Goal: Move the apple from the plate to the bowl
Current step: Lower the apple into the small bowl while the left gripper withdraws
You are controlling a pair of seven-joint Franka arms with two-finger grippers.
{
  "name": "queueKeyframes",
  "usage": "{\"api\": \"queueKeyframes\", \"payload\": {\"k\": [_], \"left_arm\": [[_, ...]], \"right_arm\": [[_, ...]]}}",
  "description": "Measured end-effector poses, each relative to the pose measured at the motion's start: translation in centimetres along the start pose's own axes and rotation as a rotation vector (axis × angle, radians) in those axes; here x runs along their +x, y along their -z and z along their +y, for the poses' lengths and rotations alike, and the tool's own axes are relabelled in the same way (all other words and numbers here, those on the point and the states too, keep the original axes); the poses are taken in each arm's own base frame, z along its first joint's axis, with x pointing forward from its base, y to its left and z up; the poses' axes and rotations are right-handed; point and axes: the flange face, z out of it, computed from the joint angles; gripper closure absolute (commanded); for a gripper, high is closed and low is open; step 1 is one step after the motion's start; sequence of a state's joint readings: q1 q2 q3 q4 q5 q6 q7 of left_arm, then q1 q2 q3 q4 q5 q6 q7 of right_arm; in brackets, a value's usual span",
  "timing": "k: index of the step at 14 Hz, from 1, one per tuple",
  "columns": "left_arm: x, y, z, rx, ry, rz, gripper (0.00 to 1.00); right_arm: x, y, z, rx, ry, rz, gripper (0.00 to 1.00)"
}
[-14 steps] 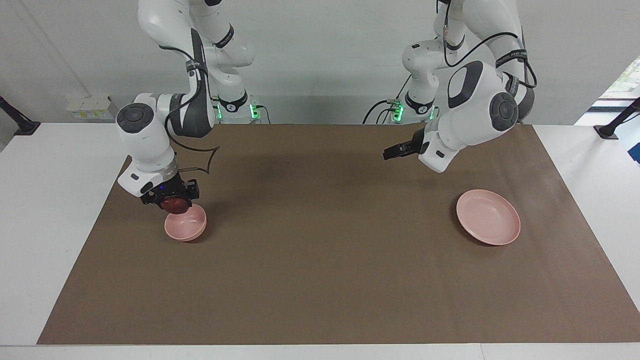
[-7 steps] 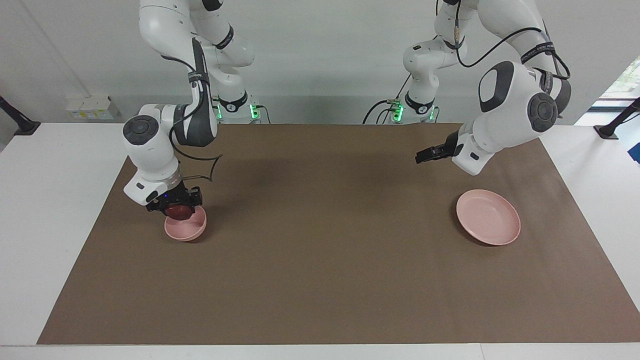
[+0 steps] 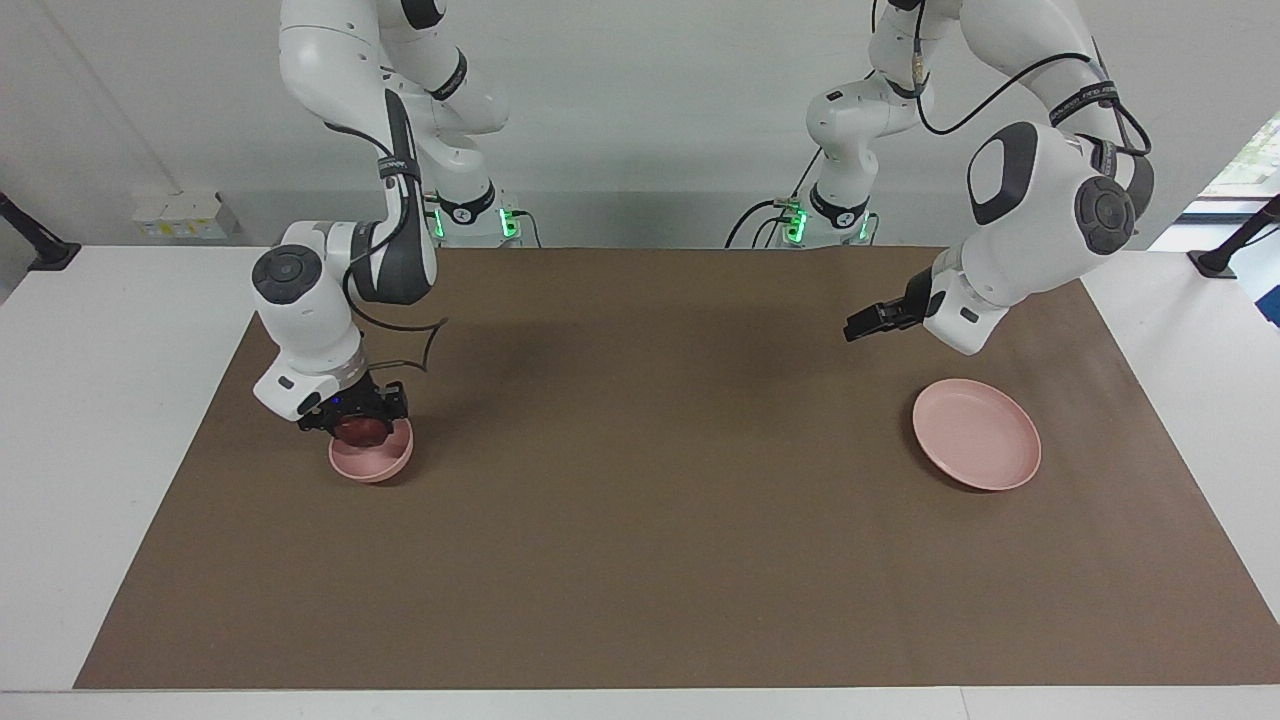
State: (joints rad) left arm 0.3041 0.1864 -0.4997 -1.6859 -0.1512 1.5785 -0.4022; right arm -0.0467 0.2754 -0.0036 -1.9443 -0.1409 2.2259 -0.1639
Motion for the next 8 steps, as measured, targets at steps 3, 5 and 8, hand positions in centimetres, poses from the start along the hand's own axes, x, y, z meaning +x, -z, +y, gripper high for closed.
{"api": "queueKeyframes", "payload": {"k": [3,5,8], "left_arm": [[0.6,0.1,-0.1,0.099,-0.051,0.070,0.00],[1.8,0.8,-2.1,0.104,-0.108,0.089,0.00],[3.3,3.8,-7.9,0.068,-0.207,0.125,0.00]], "right_arm": [[0.0,-0.8,0.0,0.003,0.000,-0.014,0.69],[0.0,-1.4,0.0,0.005,0.000,-0.019,0.60],[0.2,-2.0,0.0,0.004,0.001,-0.011,0.51]]}}
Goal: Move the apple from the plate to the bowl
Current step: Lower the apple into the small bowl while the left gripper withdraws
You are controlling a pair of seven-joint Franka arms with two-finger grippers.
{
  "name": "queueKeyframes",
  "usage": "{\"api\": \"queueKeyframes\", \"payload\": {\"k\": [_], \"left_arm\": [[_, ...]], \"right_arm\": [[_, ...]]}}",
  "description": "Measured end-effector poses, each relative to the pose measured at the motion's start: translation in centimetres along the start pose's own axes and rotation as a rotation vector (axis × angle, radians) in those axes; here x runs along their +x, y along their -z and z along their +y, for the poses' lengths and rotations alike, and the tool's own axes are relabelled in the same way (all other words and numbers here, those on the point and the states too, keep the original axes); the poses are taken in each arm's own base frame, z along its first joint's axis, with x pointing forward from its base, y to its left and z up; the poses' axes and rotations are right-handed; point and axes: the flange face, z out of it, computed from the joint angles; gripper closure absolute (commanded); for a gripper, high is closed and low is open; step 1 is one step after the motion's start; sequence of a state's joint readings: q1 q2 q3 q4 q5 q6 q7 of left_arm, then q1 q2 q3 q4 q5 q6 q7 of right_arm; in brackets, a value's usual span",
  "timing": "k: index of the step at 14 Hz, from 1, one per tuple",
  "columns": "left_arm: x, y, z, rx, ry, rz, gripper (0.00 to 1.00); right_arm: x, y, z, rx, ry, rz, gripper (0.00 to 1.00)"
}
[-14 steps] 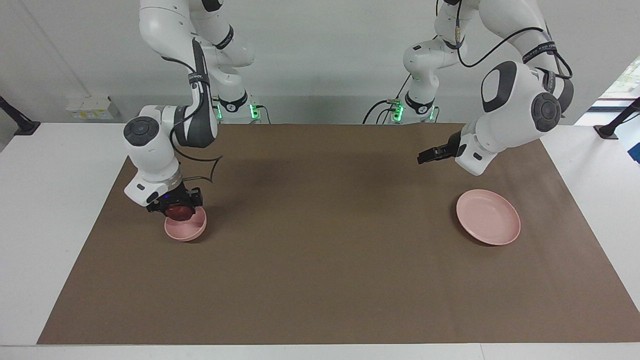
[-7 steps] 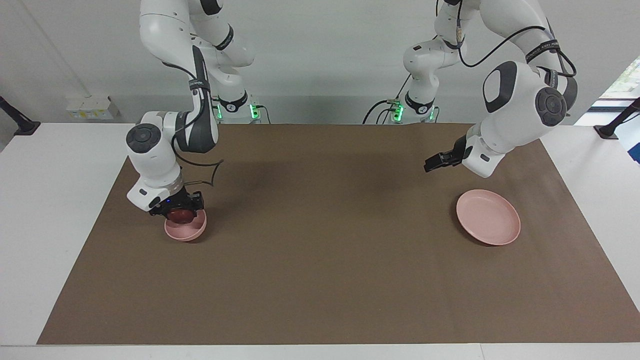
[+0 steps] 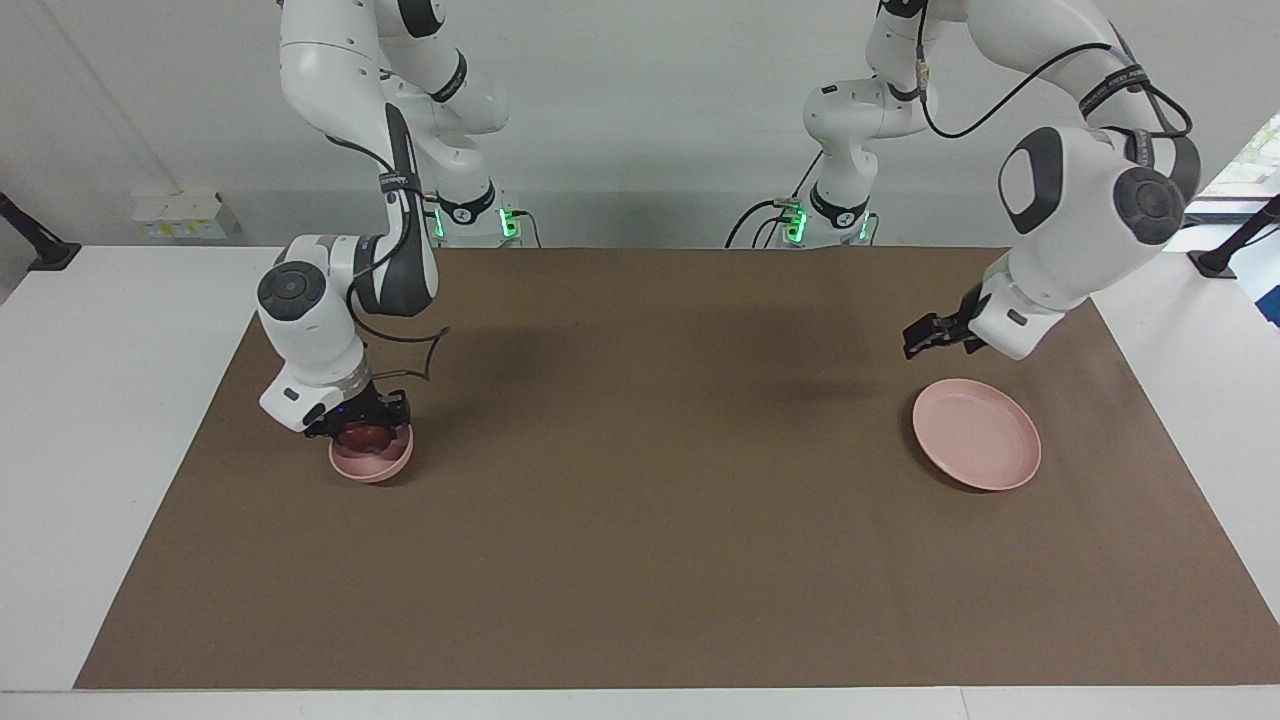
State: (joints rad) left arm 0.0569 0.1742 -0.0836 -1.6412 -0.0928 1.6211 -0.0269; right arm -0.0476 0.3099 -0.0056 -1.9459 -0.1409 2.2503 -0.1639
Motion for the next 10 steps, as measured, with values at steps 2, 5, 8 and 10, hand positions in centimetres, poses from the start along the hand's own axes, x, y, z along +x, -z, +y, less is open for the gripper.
{"api": "queueKeyframes", "payload": {"k": [2,5,8,10], "left_arm": [[-1.1,2.7,-1.6,-0.005,-0.028,0.049,0.00],[-3.3,6.5,-0.5,0.007,-0.044,0.101,0.00],[-5.3,9.6,-0.4,0.019,-0.048,0.091,0.00],[-6.1,11.1,-0.7,0.032,-0.045,0.080,0.00]], "right_arm": [[-0.1,-0.5,-0.1,0.002,0.000,-0.007,0.45],[-0.2,-0.9,-0.1,0.003,0.001,-0.012,0.31],[-0.2,-0.9,-0.1,0.003,0.001,-0.011,0.15],[-0.1,-0.8,-0.1,0.003,0.001,-0.006,0.14]]}}
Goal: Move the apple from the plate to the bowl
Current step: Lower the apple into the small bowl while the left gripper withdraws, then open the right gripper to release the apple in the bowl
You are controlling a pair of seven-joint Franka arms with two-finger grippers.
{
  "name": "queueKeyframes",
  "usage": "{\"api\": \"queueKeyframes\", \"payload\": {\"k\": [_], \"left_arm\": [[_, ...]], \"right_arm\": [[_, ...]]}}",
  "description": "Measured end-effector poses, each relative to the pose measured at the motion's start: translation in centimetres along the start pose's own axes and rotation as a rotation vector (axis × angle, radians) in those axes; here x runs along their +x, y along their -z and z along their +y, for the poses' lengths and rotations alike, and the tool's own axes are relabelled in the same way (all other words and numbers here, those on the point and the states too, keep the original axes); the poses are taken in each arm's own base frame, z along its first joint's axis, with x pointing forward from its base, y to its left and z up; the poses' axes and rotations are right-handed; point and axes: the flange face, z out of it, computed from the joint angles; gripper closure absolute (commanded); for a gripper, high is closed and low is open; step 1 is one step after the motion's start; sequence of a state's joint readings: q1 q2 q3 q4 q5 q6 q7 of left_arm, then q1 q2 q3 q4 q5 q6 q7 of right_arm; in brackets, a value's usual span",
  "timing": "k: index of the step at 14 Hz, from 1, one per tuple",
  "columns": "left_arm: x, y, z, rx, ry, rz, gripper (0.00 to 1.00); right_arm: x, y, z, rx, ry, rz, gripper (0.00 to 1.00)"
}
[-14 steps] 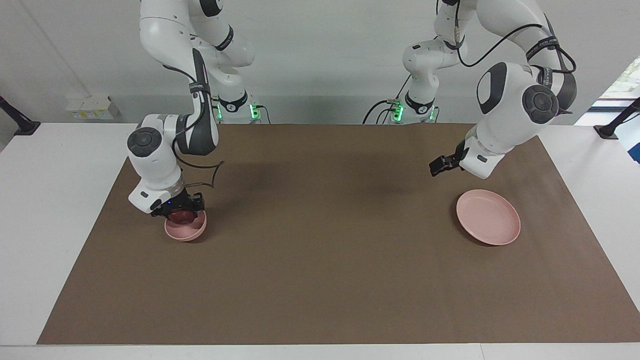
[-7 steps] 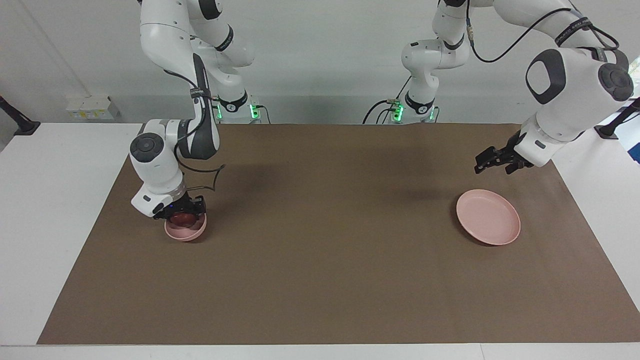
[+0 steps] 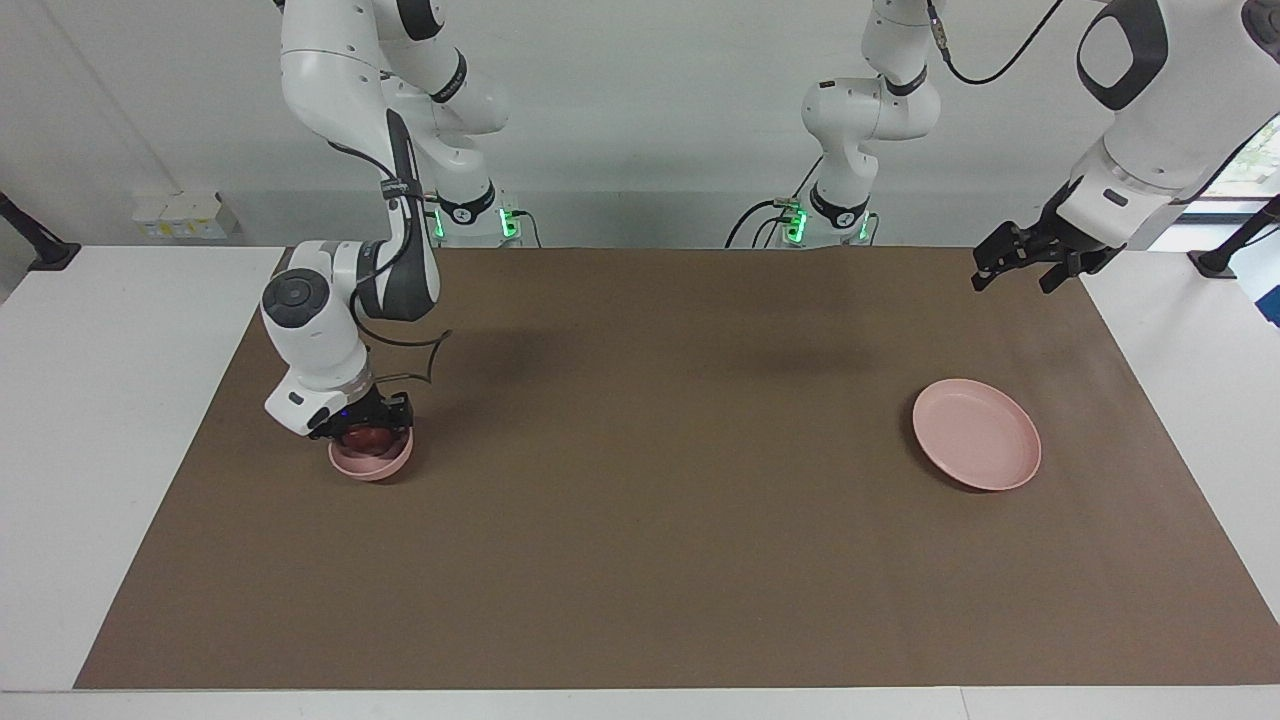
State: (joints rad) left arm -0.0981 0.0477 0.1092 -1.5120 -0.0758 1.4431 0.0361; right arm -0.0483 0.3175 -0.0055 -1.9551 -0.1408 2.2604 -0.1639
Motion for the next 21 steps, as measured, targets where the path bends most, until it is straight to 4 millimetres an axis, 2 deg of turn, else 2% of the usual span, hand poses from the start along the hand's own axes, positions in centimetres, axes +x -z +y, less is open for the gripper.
{"api": "queueKeyframes", "payload": {"k": [2,5,8,10,12,17,19,21], "left_arm": [[-0.7,0.9,-0.1,0.010,0.001,-0.028,0.00],[-1.3,1.6,0.7,0.034,-0.015,-0.051,0.00],[-1.5,2.2,1.5,0.037,-0.031,-0.038,0.00],[-1.7,2.8,1.3,0.037,-0.027,-0.013,0.00],[-1.0,3.4,1.0,0.038,-0.023,0.055,0.00],[-0.4,3.8,0.3,0.039,-0.011,0.104,0.00],[-0.4,3.8,0.1,0.038,-0.007,0.104,0.00],[-0.4,3.8,0.1,0.038,-0.007,0.104,0.00]], "right_arm": [[0.1,0.2,0.0,-0.001,0.000,0.004,0.00],[0.3,0.5,-0.1,-0.002,0.003,0.011,0.00],[0.8,1.9,-0.1,-0.007,0.005,0.031,0.00],[0.7,4.0,-0.1,-0.010,0.004,0.032,0.00],[-0.2,7.0,0.0,-0.013,-0.002,0.022,0.00],[-3.8,15.6,0.0,0.050,-0.066,0.025,0.00],[-5.2,17.4,-0.3,0.059,-0.109,0.005,0.00],[-5.8,17.9,-1.3,0.063,-0.143,-0.010,0.00]]}}
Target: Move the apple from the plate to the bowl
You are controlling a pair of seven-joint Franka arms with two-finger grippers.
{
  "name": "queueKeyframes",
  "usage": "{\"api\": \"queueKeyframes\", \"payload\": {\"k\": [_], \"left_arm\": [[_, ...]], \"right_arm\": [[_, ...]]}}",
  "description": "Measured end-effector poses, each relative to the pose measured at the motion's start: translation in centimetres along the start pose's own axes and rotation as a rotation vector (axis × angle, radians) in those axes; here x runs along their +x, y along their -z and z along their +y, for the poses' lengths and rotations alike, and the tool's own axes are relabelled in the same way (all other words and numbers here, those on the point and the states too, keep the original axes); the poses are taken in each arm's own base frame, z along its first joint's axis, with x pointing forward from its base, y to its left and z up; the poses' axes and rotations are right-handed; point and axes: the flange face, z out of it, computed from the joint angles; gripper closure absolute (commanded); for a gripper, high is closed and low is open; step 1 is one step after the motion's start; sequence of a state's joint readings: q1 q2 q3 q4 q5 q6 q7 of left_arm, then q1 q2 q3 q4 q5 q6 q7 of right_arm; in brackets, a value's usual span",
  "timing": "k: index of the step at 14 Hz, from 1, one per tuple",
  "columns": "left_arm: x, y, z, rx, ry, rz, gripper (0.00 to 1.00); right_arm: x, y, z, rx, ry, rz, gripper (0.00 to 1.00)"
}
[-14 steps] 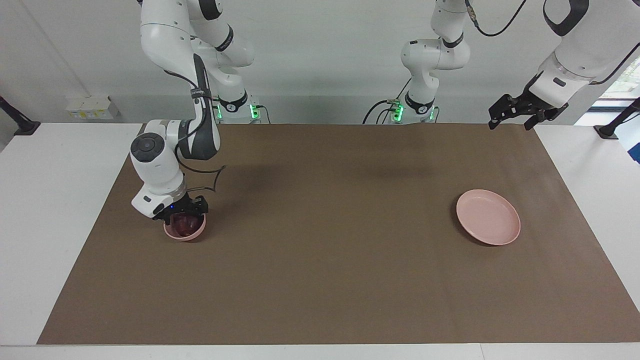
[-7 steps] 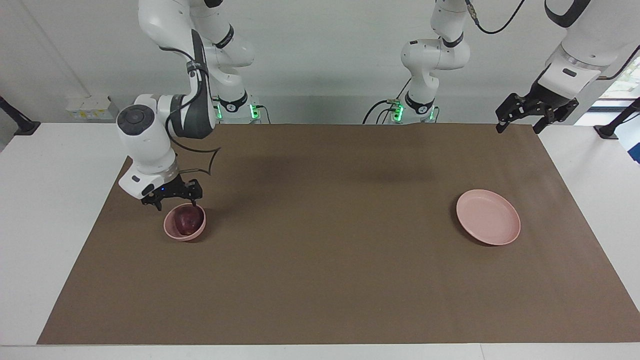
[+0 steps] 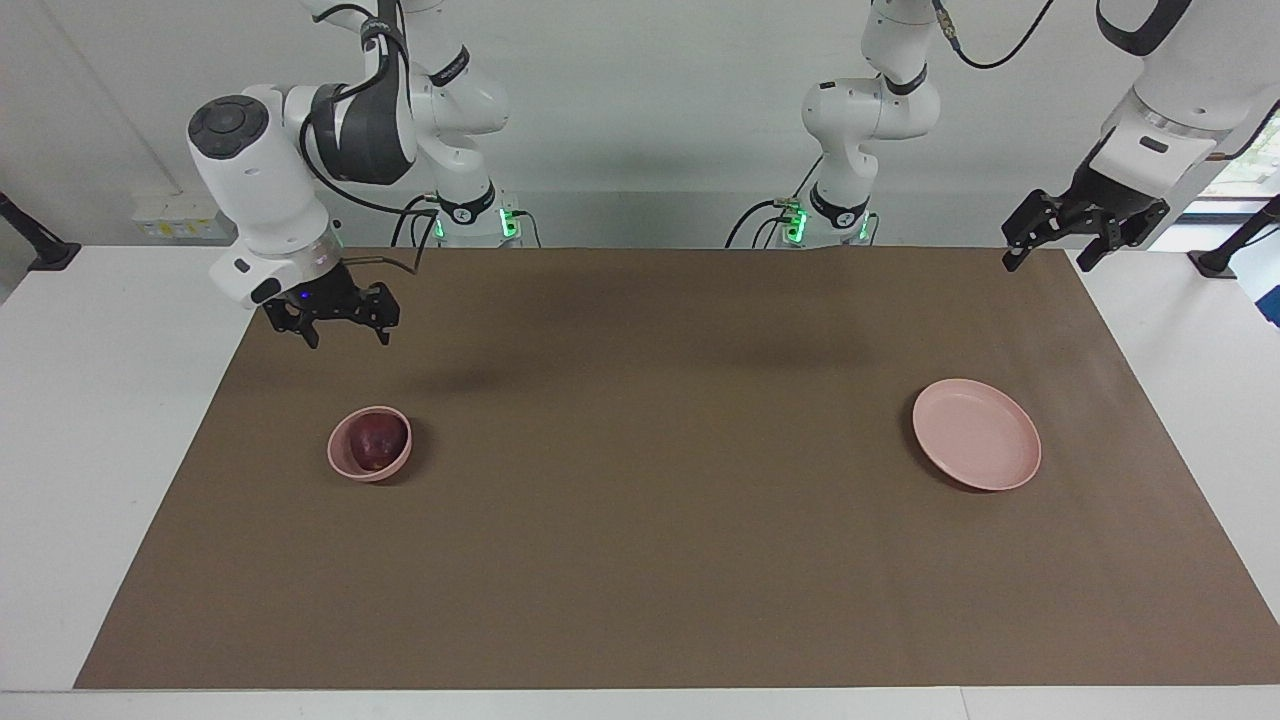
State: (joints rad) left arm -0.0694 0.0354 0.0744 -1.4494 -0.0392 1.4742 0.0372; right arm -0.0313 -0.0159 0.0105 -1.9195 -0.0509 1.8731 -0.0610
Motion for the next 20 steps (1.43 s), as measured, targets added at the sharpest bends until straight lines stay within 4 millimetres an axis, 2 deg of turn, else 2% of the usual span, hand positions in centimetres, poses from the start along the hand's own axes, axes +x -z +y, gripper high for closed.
{"api": "queueKeyframes", "payload": {"k": [5,7,10,14,15,20], "left_arm": [[0.0,0.0,0.0,0.000,0.000,0.000,0.00],[0.0,0.0,0.0,0.000,0.000,0.000,0.00],[0.0,0.0,0.0,0.000,0.000,0.000,0.00],[0.0,0.0,0.0,0.000,0.000,0.000,0.00],[0.0,0.0,0.0,0.000,0.000,0.000,0.00],[0.0,0.0,0.0,0.000,0.000,0.000,0.00]], "right_arm": [[-0.5,0.8,-5.4,0.006,-0.072,0.012,0.00],[-1.0,2.2,-6.1,0.018,-0.090,0.036,0.00],[-1.8,5.2,-6.0,0.049,-0.106,0.064,0.00],[-3.5,12.3,-4.6,0.061,-0.129,0.048,0.00],[-3.9,13.6,-4.3,0.062,-0.133,0.040,0.00],[-5.0,18.4,-2.2,0.066,-0.168,0.073,0.00]]}}
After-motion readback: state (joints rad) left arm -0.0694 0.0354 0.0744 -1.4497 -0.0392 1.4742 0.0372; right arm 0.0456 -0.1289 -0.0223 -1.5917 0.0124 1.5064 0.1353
